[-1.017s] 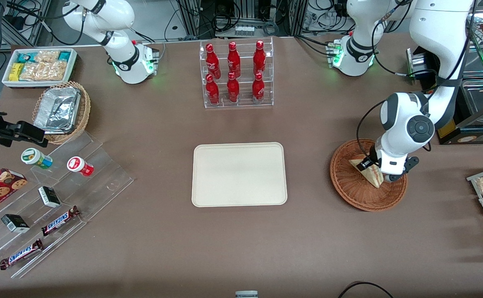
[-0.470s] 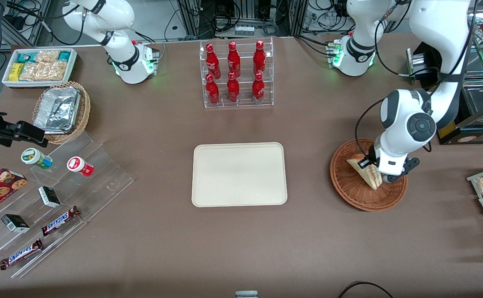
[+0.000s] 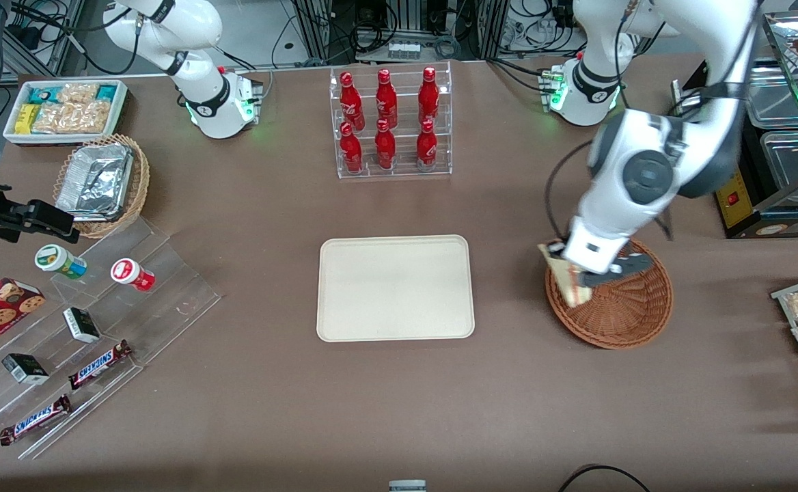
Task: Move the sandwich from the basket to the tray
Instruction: 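Lift the sandwich out of the basket and carry it over the tray, then lower the sandwich onto the tray and open the left gripper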
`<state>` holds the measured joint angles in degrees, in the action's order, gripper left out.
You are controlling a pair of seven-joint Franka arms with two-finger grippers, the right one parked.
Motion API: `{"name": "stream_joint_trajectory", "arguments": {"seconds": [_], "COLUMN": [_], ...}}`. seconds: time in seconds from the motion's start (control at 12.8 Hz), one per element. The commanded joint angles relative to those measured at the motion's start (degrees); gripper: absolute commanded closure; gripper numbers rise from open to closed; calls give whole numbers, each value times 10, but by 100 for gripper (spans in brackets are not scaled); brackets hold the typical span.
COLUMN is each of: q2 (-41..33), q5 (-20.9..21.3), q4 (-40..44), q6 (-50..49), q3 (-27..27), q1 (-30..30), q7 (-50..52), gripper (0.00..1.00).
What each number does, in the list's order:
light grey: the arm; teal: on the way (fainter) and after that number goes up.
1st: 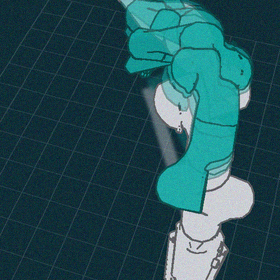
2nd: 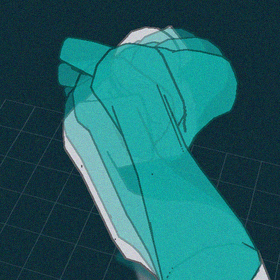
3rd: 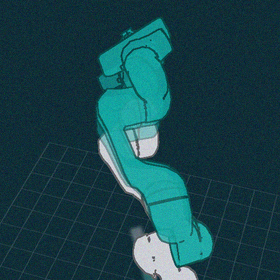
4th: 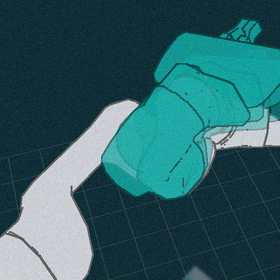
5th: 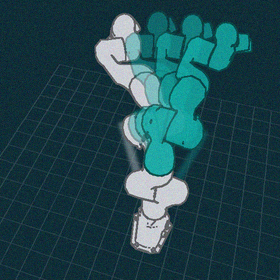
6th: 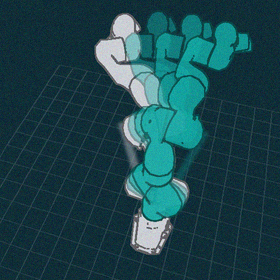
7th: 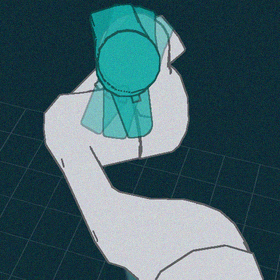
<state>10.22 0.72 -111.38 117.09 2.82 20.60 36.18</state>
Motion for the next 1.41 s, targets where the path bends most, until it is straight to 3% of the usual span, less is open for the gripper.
{"name": "stream_joint_trajectory", "arguments": {"seconds": [0.0,0.47,0.86,1.33], "q2": [50,189,302,357], "q5": [6,3,-5,-4], "q4": [58,188,300,310], "q6": [-12,-7,-4,79], "q3": [-8,-8,-7,-2], "q1": [58,156,190,194], "q7": [-4,-19,-16,-10], "gripper": [100,100,100,100]}}
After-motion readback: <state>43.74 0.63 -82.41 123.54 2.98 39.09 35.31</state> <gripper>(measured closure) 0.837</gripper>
